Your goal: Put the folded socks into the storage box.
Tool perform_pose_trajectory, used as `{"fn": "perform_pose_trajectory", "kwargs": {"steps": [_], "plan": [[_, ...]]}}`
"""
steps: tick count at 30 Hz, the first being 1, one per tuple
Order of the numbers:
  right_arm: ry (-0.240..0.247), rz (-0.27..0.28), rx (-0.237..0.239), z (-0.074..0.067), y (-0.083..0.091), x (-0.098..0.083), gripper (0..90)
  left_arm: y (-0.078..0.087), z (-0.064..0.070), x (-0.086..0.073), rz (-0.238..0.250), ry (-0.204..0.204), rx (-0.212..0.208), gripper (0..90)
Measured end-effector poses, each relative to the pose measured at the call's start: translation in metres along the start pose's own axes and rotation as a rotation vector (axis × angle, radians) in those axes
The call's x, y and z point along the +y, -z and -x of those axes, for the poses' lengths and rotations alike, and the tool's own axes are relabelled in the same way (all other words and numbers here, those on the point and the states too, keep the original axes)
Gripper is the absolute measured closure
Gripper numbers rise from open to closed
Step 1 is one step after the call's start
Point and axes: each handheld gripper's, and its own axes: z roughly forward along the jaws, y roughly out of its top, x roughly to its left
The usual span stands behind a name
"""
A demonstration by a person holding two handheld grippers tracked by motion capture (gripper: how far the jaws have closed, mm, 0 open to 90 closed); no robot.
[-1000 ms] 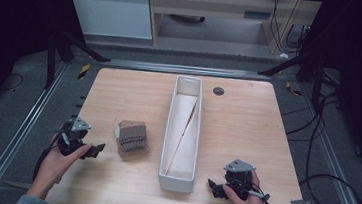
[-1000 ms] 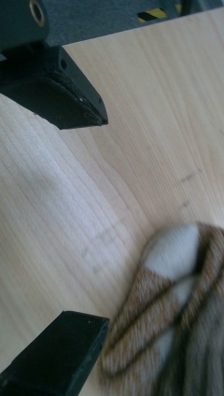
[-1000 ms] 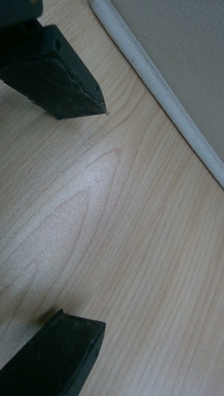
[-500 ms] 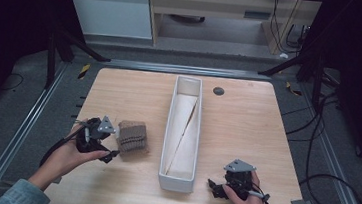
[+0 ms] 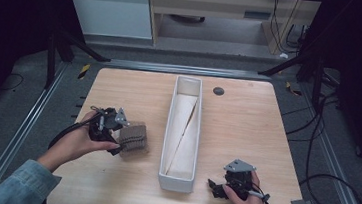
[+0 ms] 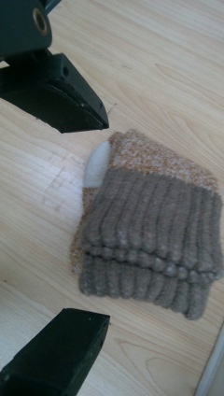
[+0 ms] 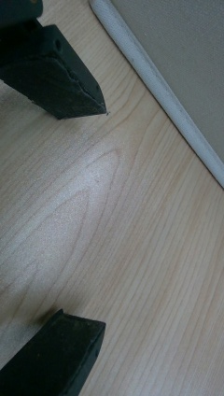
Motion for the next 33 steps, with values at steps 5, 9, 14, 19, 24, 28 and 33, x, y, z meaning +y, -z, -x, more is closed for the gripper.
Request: {"fn": "perform_pose_trajectory", "kwargs": {"steps": [5,9,14,19,24,28,33], "plan": [[0.0,0.0,0.0,0.0,0.0,0.0,0.5,-0.003,-0.001,0.015,0.005,-0.01,-0.002,8.0],[-0.003,0.0,-0.002,0.0,0.0,0.0,0.4,-0.009,0.003,0.02,0.008,-0.013,-0.003,7.8],[-0.025,-0.001,-0.026,0.003,-0.001,0.001,0.4,-0.01,0.002,0.023,-0.003,-0.027,0.006,10.3],[-0.029,0.0,-0.026,0.003,-0.001,0.001,0.4,-0.013,0.0,0.022,-0.027,-0.032,-0.012,14.8],[-0.031,0.0,-0.028,0.003,-0.001,0.001,0.4,-0.01,-0.002,0.019,-0.035,-0.041,-0.039,21.4],[-0.031,0.0,-0.028,0.003,-0.001,0.001,0.4,-0.008,-0.001,0.017,-0.03,-0.05,-0.065,26.9],[-0.031,0.0,-0.028,0.003,-0.001,0.001,0.4,-0.012,-0.002,0.016,-0.035,-0.05,-0.106,28.5]]}}
